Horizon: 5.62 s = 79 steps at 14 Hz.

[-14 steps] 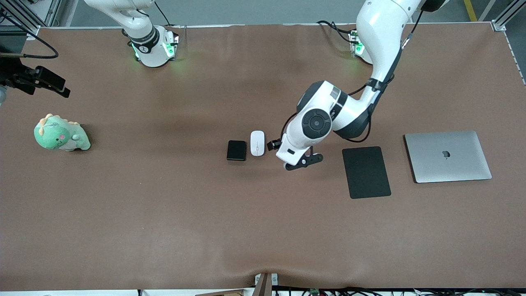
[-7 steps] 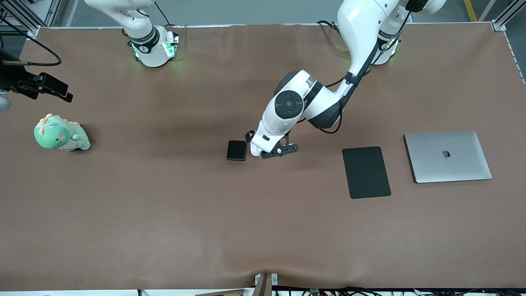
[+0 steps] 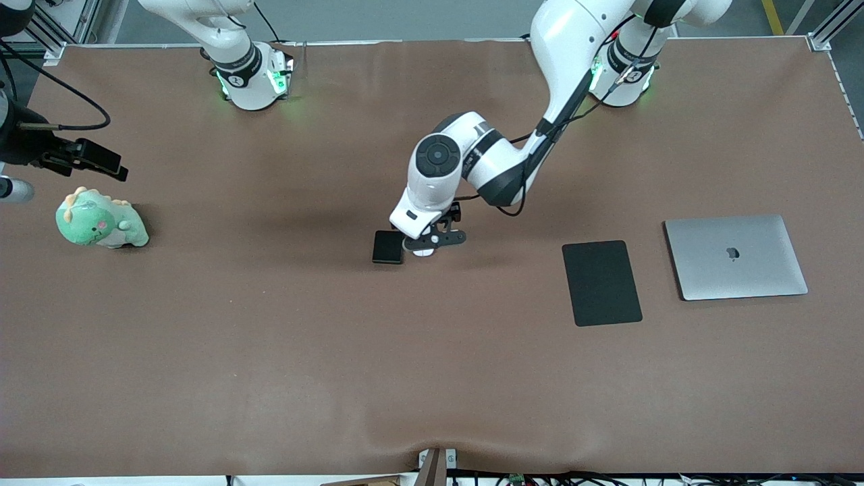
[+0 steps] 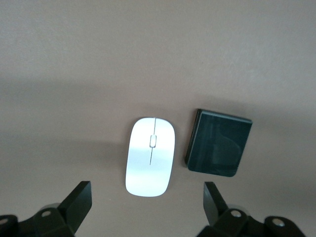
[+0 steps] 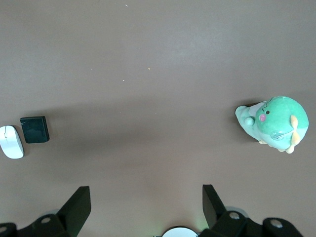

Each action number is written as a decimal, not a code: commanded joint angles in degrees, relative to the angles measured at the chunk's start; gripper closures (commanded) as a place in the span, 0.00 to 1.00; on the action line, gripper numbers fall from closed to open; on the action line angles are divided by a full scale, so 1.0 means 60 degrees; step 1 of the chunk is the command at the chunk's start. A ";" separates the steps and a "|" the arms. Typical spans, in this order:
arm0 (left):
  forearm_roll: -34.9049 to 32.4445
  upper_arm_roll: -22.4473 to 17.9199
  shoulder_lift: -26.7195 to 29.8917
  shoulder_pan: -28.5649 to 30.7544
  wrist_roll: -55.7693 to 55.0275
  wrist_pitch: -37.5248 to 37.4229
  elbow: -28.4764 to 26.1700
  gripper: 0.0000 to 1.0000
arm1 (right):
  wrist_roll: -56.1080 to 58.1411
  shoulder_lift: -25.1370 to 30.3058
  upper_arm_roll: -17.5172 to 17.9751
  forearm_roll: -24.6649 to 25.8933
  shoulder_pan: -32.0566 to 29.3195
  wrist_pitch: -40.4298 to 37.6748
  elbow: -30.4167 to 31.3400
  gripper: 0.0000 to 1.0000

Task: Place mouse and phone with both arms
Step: 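Lower and grasp the white mouse with the left gripper while the right gripper reaches out, then carry the mouse to the pad while the right gripper reaches the phone, then lower the mouse onto the pad while the right gripper grasps the phone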

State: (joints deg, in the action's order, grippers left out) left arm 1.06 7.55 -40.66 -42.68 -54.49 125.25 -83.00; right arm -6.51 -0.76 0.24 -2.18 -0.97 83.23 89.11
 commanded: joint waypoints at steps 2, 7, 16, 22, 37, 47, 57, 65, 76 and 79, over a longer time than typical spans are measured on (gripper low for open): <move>-0.0689 -0.0116 -0.0473 -0.0168 -0.0220 0.0057 0.0239 0.00 | 0.0104 -0.0239 0.0135 -0.0120 -0.0249 -0.0088 -0.0334 0.00; -0.0894 -0.0116 -0.1000 -0.0182 -0.0234 0.0933 0.0268 0.00 | 0.0118 -0.0371 0.0135 -0.0076 -0.0205 -0.0088 -0.0349 0.00; -0.0938 -0.0160 -0.1455 -0.0329 -0.0234 0.1419 0.0268 0.00 | 0.0104 -0.0810 0.0194 -0.0164 -0.0044 0.0044 -0.0349 0.00; -0.1011 -0.0160 -0.1674 -0.0329 -0.0234 0.1623 0.0268 0.00 | 0.0075 -0.1483 0.0194 -0.0178 0.0337 0.0044 -0.0349 0.00; -0.1363 -0.0175 -0.0988 0.0036 -0.0380 0.1318 0.0283 1.00 | -0.0174 -0.1851 0.0194 -0.1775 0.0952 0.0190 0.0266 0.00; -0.1246 0.0512 0.1486 0.2040 0.1065 -0.0617 -0.1295 1.00 | -0.1636 -0.1822 0.0194 -0.1775 0.2679 0.2663 0.1817 0.00; -0.1260 0.1231 0.3262 0.4503 0.3647 -0.0690 -0.3877 1.00 | -0.3584 -0.2391 0.0194 -0.1775 0.4656 0.6106 0.3606 0.00; -0.1421 0.1130 0.2912 0.6512 0.5156 -0.0735 -0.3367 1.00 | -0.4188 -0.4062 0.0179 -0.1673 0.5595 0.8611 0.3577 0.00; -0.2198 0.1129 0.2002 0.7186 0.5332 0.2237 -0.4345 1.00 | -0.4291 -0.5557 0.0179 -0.1673 0.6182 1.0444 0.3225 0.00; -0.2271 0.1100 0.1798 0.7200 0.5565 0.2796 -0.4653 1.00 | -0.4291 -0.5791 0.0179 -0.1673 0.6225 1.0897 0.3225 0.00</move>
State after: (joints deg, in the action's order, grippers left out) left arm -10.95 13.82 -30.07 -0.17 -22.02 139.70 -108.89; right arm -31.29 -34.00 1.67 -12.19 35.91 147.17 109.75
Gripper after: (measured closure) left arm 0.410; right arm 0.000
